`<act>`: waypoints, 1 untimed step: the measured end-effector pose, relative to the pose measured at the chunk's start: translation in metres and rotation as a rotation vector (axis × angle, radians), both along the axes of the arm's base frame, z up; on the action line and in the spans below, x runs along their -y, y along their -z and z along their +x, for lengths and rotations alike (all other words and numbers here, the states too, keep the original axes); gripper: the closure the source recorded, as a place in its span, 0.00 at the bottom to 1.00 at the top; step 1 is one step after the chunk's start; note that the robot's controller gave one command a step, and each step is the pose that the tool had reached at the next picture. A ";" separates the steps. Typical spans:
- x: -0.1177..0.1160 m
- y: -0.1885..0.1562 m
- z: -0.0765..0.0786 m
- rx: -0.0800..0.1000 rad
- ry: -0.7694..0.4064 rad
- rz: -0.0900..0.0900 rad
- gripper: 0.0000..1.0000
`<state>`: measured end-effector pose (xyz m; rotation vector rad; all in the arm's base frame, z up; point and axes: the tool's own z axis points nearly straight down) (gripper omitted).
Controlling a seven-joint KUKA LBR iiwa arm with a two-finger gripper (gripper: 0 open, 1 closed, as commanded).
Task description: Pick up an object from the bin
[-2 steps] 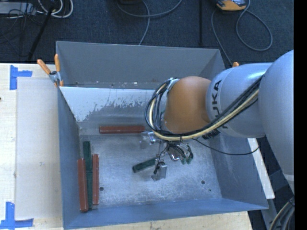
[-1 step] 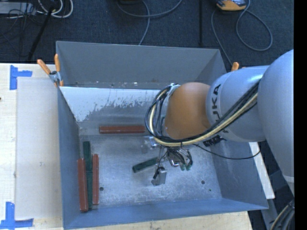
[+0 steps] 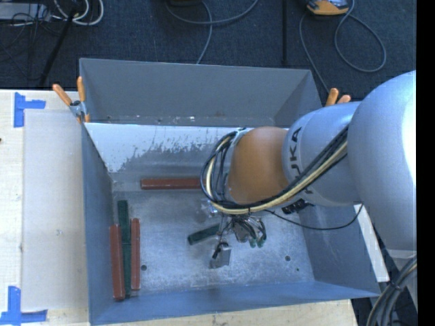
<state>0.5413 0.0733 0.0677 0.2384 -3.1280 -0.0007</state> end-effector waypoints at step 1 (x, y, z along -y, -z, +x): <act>0.000 0.000 0.000 0.003 -0.003 0.000 0.00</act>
Offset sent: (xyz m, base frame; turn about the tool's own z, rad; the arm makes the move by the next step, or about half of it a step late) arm 0.0000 0.0000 0.0000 0.0000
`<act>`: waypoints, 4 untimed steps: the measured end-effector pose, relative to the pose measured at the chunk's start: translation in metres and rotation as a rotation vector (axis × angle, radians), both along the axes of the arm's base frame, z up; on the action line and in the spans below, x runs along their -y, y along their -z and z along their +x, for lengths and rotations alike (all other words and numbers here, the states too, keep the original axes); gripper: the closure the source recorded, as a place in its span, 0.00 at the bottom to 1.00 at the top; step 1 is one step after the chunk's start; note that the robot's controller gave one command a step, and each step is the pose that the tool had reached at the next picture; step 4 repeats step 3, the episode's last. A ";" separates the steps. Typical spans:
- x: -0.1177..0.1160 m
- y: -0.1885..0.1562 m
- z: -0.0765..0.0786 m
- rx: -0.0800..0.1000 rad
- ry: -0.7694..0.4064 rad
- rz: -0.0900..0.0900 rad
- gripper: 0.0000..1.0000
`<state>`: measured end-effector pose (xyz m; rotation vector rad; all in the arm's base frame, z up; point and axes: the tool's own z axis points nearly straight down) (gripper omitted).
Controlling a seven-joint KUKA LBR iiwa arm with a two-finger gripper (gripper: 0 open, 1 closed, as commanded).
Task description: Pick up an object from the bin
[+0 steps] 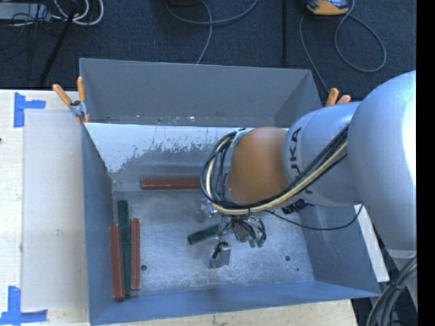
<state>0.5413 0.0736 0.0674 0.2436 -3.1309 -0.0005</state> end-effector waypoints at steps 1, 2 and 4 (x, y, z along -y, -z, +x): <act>0.000 -0.001 0.001 0.002 -0.002 0.000 1.00; -0.001 -0.048 0.002 0.006 -0.006 0.001 1.00; -0.002 -0.114 0.003 0.008 -0.009 0.000 1.00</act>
Offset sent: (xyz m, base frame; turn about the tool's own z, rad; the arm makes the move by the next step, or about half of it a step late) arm 0.0000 0.0000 0.0000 0.0000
